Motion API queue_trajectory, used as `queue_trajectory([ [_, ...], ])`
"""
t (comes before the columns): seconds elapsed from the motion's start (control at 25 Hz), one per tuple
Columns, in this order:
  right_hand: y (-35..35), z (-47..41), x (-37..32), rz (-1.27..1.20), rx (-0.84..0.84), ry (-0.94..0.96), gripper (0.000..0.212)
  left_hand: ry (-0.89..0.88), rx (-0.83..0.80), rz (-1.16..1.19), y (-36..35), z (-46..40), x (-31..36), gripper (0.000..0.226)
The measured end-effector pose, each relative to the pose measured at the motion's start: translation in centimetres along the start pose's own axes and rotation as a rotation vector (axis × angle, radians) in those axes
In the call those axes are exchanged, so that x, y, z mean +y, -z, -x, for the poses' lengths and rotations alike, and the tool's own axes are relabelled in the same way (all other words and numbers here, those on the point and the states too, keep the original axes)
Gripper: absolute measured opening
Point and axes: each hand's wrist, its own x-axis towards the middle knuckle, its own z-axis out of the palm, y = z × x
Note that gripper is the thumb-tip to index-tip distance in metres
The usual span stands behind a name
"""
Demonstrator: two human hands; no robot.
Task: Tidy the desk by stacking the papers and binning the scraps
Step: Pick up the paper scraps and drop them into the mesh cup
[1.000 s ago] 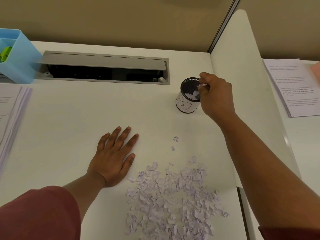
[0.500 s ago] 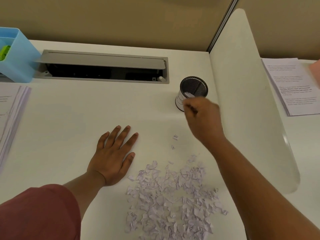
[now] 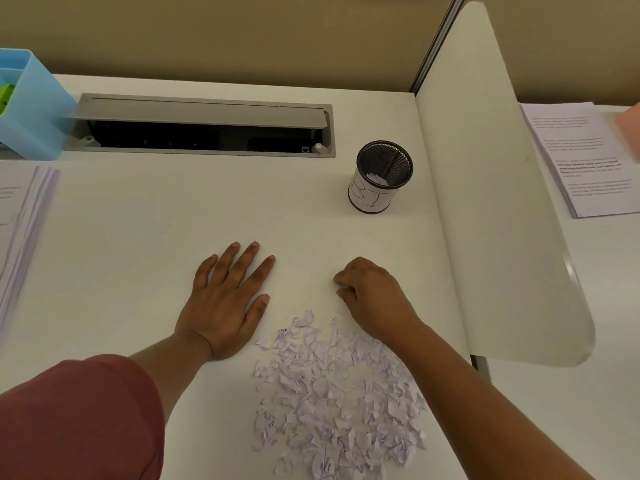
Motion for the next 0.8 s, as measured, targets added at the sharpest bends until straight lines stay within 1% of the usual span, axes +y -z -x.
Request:
queue_trajectory([
  [0.2, -0.8, 0.5, -0.2, 0.012, 0.058, 0.026, 0.02, 0.001, 0.001, 0.003, 0.0, 0.0, 0.0, 0.062],
  [0.4, -0.1, 0.4, -1.2, 0.0, 0.032, -0.016, 0.019, -0.001, 0.001, 0.002, 0.0, 0.1, -0.1, 0.062],
  [0.48, 1.6, -0.2, -1.7, -0.039, 0.15, 0.003, 0.017, 0.0, 0.002, 0.004, 0.1, 0.0, 0.0, 0.062],
  [0.6, 6.1, -2.4, -2.4, -0.1, 0.436, 0.011, 0.015, -0.001, 0.005, 0.014, 0.1, 0.0, 0.0, 0.062],
  [0.68, 9.4, -4.3, -2.8, -0.103, 0.581, 0.02, 0.012, -0.004, 0.007, 0.019, 0.1, 0.0, 0.0, 0.062],
  [0.72, 10.7, -5.2, -2.8, -0.094, 0.624, 0.017, 0.012, -0.006, 0.008, 0.021, 0.1, 0.0, 0.0, 0.062],
  [0.8, 12.4, -6.8, -2.3, -0.07, 0.634, -0.029, 0.013, -0.007, 0.004, 0.022, 0.1, 0.0, -0.1, 0.062],
])
